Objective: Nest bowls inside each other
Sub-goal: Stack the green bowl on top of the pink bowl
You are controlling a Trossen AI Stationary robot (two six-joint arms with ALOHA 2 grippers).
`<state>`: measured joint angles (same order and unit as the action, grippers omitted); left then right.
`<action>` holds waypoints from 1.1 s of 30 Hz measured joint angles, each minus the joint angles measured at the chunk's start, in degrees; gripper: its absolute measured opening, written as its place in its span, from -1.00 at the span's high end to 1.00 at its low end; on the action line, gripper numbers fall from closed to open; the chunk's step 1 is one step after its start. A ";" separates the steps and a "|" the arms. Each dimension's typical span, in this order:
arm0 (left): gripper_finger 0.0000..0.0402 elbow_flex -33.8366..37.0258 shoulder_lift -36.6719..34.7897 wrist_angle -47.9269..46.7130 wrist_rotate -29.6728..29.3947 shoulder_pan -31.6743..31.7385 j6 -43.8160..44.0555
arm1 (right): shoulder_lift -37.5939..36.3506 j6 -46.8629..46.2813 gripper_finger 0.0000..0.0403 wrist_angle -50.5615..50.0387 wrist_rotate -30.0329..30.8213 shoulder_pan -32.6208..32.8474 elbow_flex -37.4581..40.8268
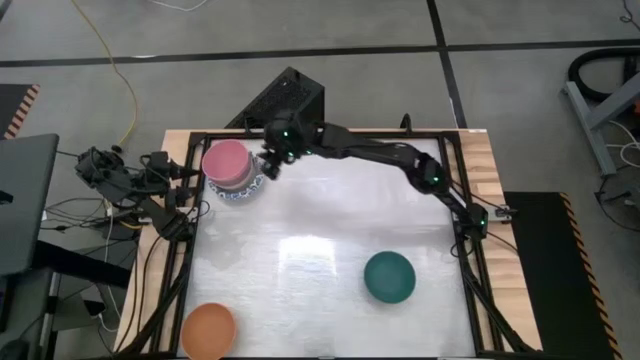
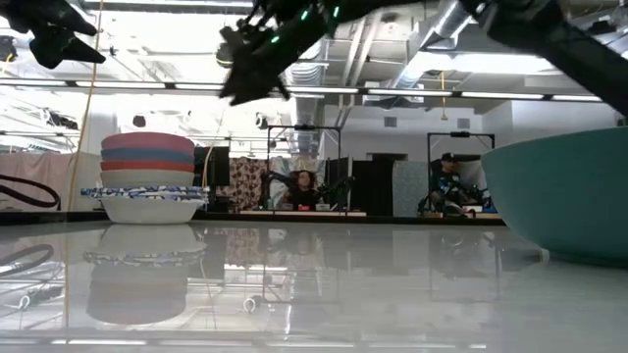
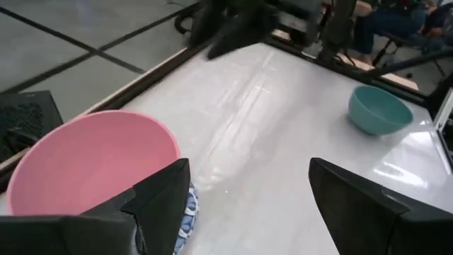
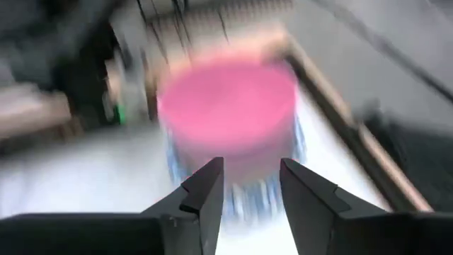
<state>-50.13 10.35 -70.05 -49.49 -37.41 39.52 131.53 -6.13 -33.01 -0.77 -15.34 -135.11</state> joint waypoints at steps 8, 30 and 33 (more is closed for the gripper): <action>-0.39 0.00 -0.02 -0.01 0.04 0.00 -1.14 | -7.89 -16.49 0.31 -42.82 11.32 8.59 0.00; -0.39 0.00 -0.01 0.14 2.24 0.00 -0.63 | -7.68 -69.33 -0.13 -57.17 3.48 42.33 15.24; -0.39 0.00 -0.01 0.50 2.18 0.00 -0.69 | -7.83 -74.10 -0.14 -57.04 3.64 43.05 16.90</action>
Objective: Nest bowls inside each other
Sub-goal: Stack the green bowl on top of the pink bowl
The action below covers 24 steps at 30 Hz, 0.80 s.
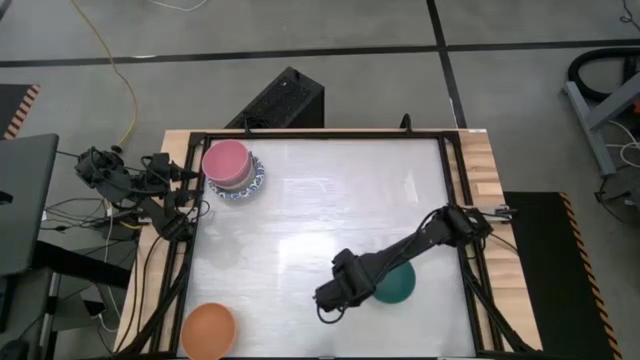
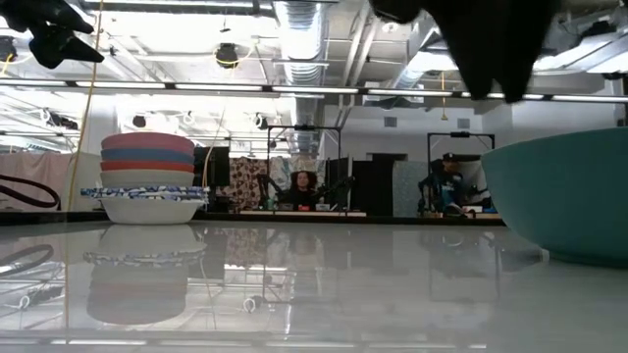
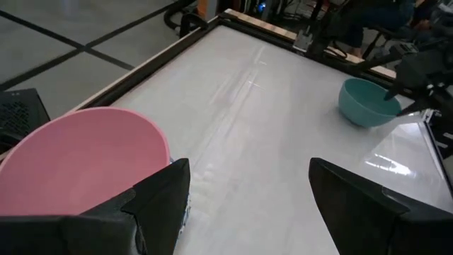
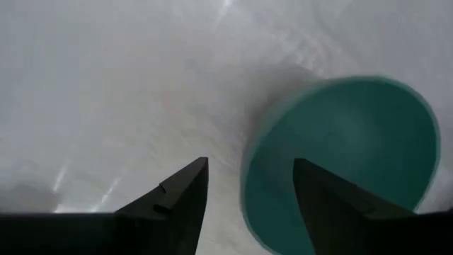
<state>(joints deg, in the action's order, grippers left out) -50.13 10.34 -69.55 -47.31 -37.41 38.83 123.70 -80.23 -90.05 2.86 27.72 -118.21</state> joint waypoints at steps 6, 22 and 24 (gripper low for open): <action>-0.39 0.00 0.01 0.02 -0.11 0.00 -1.51 | 0.02 -5.42 -0.13 0.12 -1.45 1.51 5.81; -0.39 0.00 -0.01 -0.10 -1.14 -0.02 -3.06 | 0.08 -4.36 0.46 7.94 0.60 -0.27 11.47; -0.39 0.00 -0.01 -0.12 -1.09 -0.02 -3.06 | 0.09 -3.62 0.65 7.82 0.74 -0.94 12.11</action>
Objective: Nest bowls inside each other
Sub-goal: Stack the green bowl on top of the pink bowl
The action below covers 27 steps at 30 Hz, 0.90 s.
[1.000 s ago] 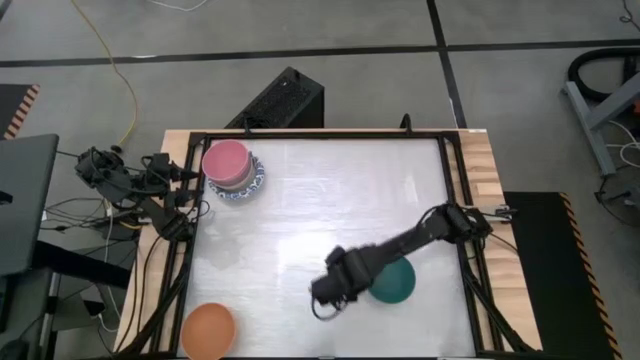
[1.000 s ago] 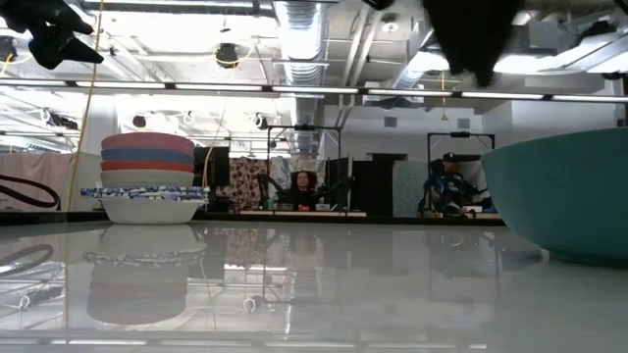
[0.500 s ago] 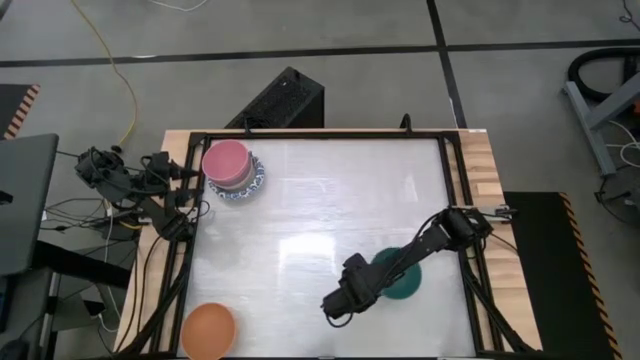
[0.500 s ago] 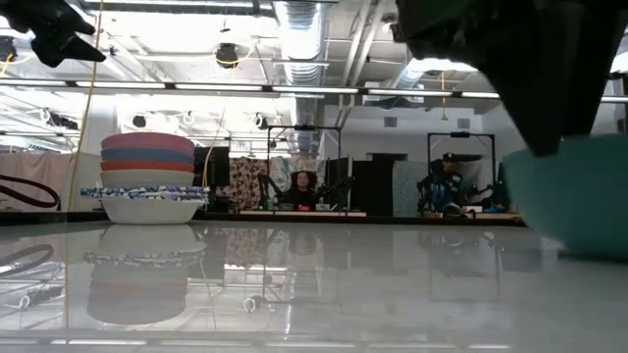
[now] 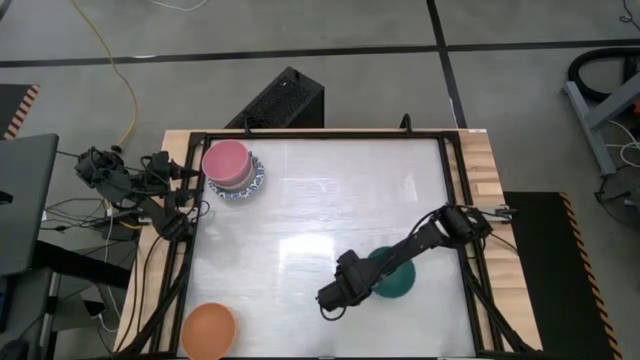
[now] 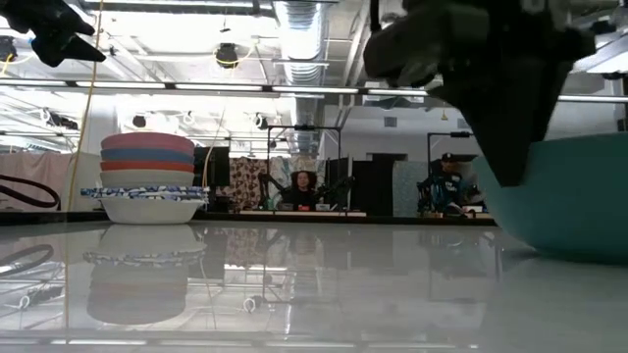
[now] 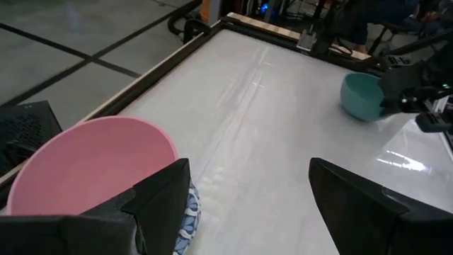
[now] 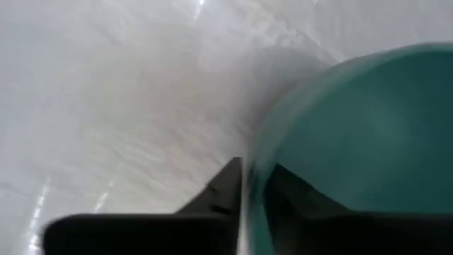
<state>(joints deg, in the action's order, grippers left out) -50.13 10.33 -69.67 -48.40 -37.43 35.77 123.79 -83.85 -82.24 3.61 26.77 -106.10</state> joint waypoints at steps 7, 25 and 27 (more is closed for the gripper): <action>-0.39 0.00 0.01 -0.04 0.66 0.00 0.02 | 0.00 5.16 0.94 1.12 5.01 -3.10 1.52; -0.39 0.01 0.00 -0.05 -1.76 0.02 1.13 | 0.00 58.22 0.96 30.33 25.71 -27.79 -4.25; -0.39 0.00 0.01 -0.07 -2.28 0.02 1.46 | 0.00 64.21 0.96 38.16 25.56 -30.62 -4.54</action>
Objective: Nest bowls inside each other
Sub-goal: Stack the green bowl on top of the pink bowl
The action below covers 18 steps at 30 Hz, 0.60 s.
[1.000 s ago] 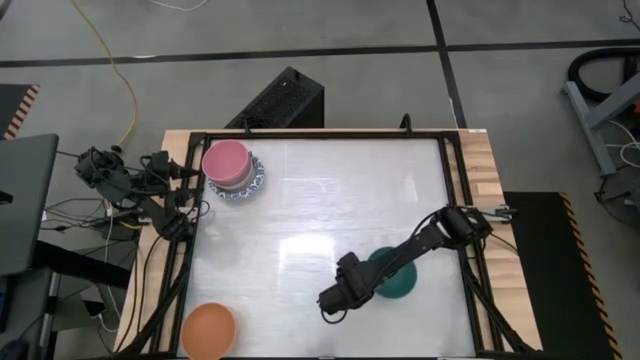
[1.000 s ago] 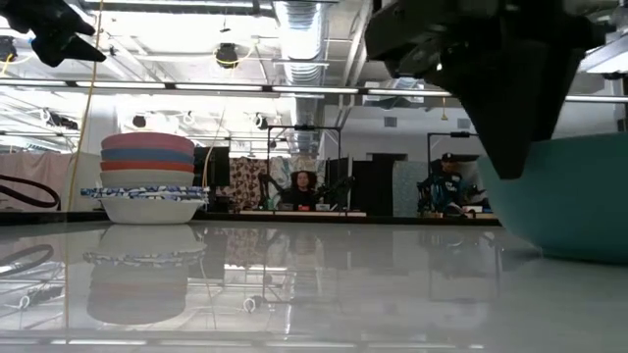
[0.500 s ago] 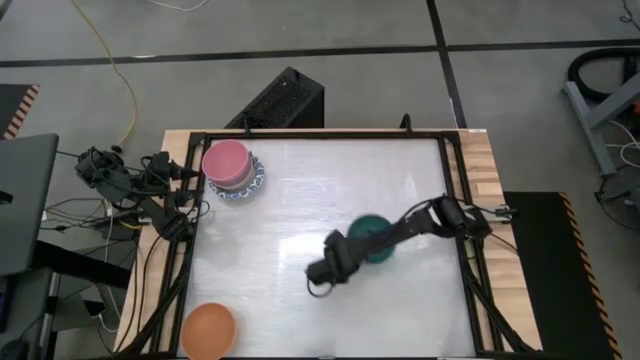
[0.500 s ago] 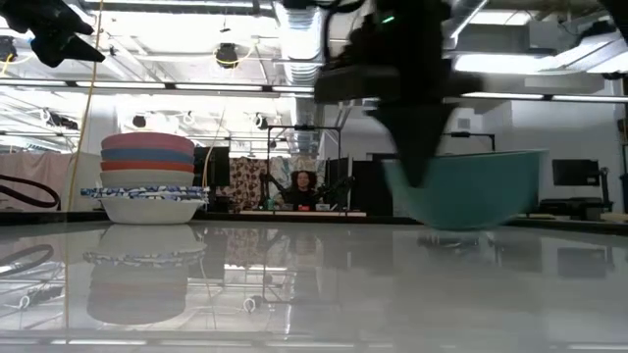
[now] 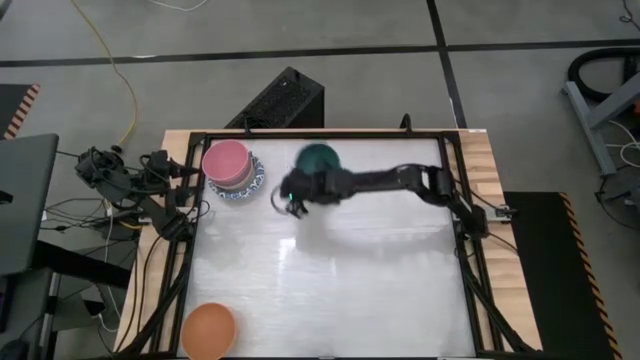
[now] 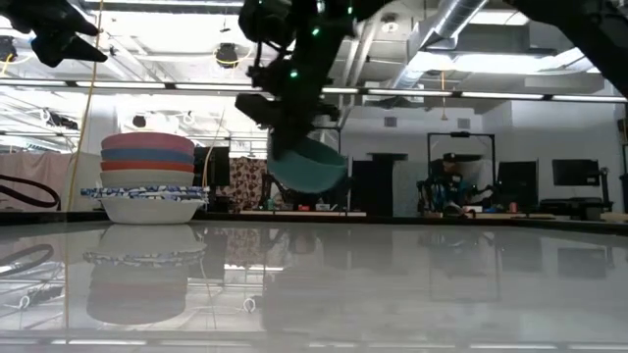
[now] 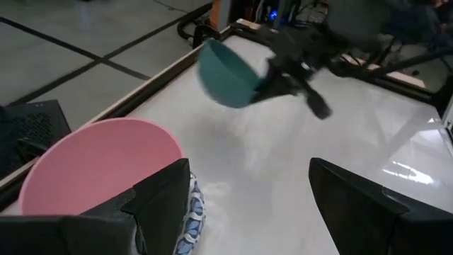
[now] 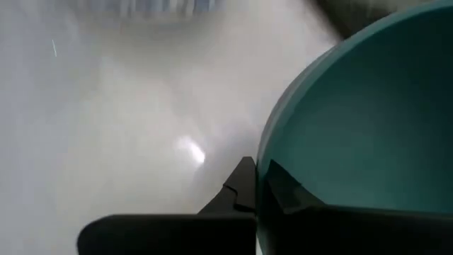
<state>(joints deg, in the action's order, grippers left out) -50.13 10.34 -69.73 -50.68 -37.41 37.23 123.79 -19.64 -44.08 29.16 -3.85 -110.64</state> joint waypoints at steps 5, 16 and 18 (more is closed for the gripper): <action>-0.39 0.00 0.00 0.01 -2.71 0.00 0.08 | 0.05 11.67 0.96 19.15 -3.80 -5.49 -0.10; -0.39 0.02 -0.01 0.00 -7.05 0.00 0.09 | 0.24 34.84 0.96 43.20 -16.87 -7.88 -0.10; -0.39 0.02 -0.01 0.02 -7.22 0.00 0.09 | 0.24 41.71 0.96 44.52 -22.02 -7.89 -0.10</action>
<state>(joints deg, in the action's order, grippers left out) -50.11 10.33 -69.71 -57.90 -37.41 37.32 124.03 22.06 0.44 7.14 -11.73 -110.74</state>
